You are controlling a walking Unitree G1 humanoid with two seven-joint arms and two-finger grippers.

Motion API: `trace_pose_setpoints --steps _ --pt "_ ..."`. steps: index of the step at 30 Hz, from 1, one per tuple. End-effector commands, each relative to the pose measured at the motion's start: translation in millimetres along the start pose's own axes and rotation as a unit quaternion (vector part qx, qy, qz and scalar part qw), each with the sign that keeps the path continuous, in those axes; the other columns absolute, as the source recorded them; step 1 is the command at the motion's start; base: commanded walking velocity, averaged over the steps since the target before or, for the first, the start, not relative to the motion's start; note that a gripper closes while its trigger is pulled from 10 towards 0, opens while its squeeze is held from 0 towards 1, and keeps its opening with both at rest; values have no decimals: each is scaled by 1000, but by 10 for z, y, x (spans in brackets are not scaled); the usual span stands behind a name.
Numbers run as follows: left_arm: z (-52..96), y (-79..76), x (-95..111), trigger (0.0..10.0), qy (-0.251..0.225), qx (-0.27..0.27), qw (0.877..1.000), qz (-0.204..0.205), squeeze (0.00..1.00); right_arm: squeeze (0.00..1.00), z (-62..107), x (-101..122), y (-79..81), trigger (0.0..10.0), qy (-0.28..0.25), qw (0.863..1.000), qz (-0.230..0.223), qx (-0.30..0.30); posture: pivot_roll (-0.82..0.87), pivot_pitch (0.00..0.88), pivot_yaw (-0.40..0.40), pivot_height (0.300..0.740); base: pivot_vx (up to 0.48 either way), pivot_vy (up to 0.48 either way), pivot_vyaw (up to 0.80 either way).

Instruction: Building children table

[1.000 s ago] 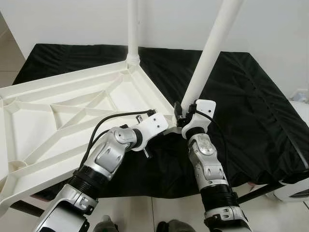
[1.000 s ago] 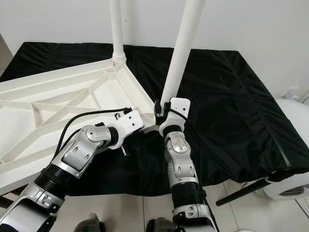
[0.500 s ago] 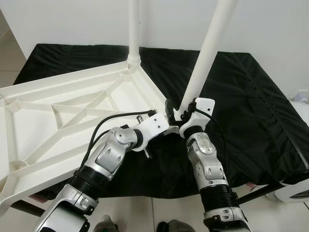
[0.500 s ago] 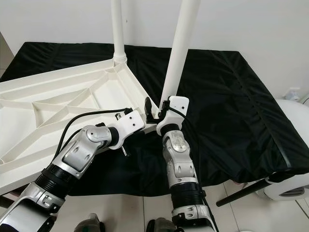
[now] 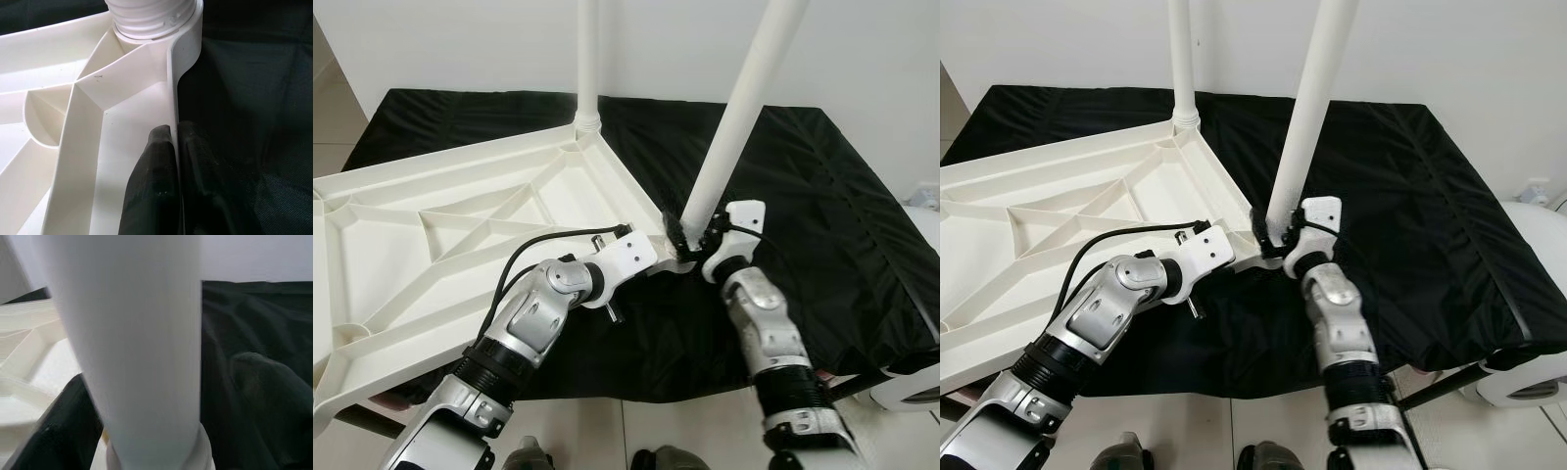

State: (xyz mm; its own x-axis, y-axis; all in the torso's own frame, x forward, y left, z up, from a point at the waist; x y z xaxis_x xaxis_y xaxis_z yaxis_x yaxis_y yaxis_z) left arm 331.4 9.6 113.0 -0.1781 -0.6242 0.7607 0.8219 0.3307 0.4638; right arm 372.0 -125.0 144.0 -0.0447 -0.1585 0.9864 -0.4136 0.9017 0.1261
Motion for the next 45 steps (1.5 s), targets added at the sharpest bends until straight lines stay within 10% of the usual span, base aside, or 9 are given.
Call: trace_pose_setpoints --steps 1,18,21,22,23,34,35,38,45 --pt "20 64 176 10000 -30 20 999 -17 0 0 0 -5 12 10000 4 1000 -3 30 8 0 -70 740 0 0 0" --pt "13 78 206 10000 -34 17 999 -21 0 0 -61 63 -199 9137 34 990 54 123 12 0 -61 740 0 0 0" --pt "15 74 204 10000 -33 17 999 -21 0 0 -83 61 -219 6863 37 990 61 126 11 0 -60 740 0 0 0" --pt "13 69 200 10000 -33 16 999 -21 0 0 -91 55 -227 588 39 989 61 126 14 0 -60 740 0 0 0" --pt "12 67 201 10000 -32 16 999 -21 0 0 -93 46 -231 0 42 989 58 130 15 0 -60 740 0 0 0" --pt "14 62 197 10000 -32 14 999 -22 0 0 -43 -45 -223 0 54 986 50 148 10 0 -56 740 0 0 0" --pt "11 62 200 10000 -33 14 999 -23 0 0 -39 -52 -226 6510 53 987 46 145 8 0 -55 740 0 0 0" --pt "8 62 205 10000 -33 13 999 -23 0 0 -38 -62 -231 10000 50 988 42 141 6 0 -54 740 0 0 0" --pt "7 49 207 10000 -34 11 999 -24 0 0 -29 -39 -218 10000 20 993 14 113 4 0 -53 740 0 0 0"
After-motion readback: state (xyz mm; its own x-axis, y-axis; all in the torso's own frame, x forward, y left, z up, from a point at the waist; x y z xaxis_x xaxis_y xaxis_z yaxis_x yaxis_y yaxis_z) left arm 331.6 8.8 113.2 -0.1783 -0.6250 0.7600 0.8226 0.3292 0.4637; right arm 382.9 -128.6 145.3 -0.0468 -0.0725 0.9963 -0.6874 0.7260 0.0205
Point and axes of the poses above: a point about 5 cm out from each wrist's last joint towards the gripper, its own z axis pointing back from the gripper into the wrist, its own x axis along the axis of the wrist's last joint, y = z × x, the point moved 5 cm from there along -z, pointing out of the wrist towards the gripper, and after that the axes turned 8 degrees about -z, right-handed, at the moved point
